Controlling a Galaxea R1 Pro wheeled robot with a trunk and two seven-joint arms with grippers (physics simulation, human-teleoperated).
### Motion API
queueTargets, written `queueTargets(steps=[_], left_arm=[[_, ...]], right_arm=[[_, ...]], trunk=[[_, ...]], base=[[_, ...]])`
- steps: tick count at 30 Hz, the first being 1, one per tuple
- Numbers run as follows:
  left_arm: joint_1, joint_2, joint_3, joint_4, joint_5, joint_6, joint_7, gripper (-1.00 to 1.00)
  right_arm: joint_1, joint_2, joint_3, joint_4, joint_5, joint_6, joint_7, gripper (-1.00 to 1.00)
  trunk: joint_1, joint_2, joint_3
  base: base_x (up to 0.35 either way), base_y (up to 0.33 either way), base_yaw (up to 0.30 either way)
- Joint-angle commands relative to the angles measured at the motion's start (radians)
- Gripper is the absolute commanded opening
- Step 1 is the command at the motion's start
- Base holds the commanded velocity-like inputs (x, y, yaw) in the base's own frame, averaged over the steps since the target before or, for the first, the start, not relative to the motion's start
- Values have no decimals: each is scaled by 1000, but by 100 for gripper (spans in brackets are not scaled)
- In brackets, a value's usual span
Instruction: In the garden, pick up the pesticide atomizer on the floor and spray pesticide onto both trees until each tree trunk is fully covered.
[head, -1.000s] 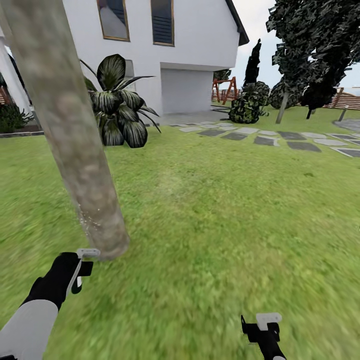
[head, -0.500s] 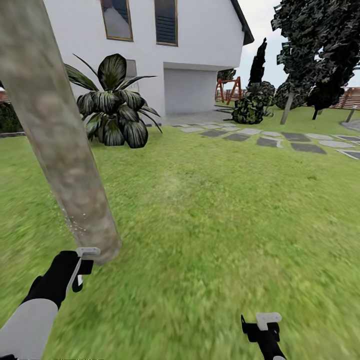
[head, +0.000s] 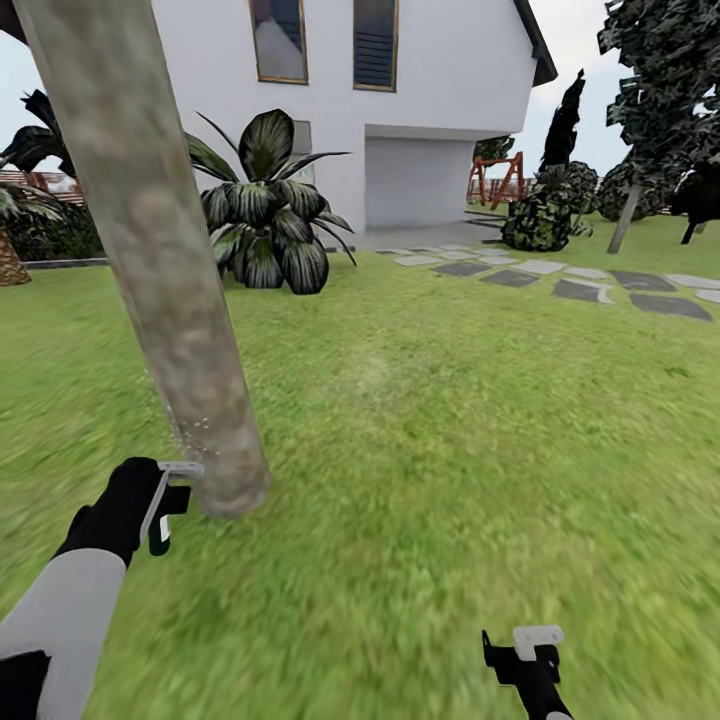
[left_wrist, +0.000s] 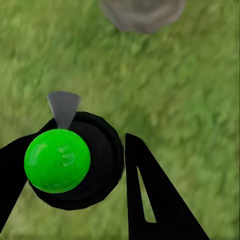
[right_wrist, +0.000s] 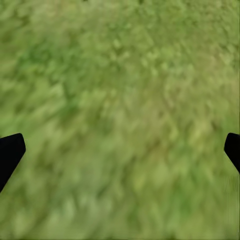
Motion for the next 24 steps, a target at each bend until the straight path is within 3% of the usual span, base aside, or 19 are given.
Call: queueTargets(steps=[1,10,24], left_arm=[[0,0,3,-1,-10,2,-7,-100],[-4,0,3,-2,-10,3,-7,-100],[-8,-2,3,-3,-10,3,-5,-100]], right_arm=[[-1,-1,-8,2,11,-3,-3,100],[-1,-1,-8,2,12,-2,-2,100],[-1,-1,-8,1,11,-3,-1,100]], trunk=[[0,0,-1],[0,0,-1],[0,0,-1]], base=[[214,-143,8],[229,-173,1],[43,-273,0]])
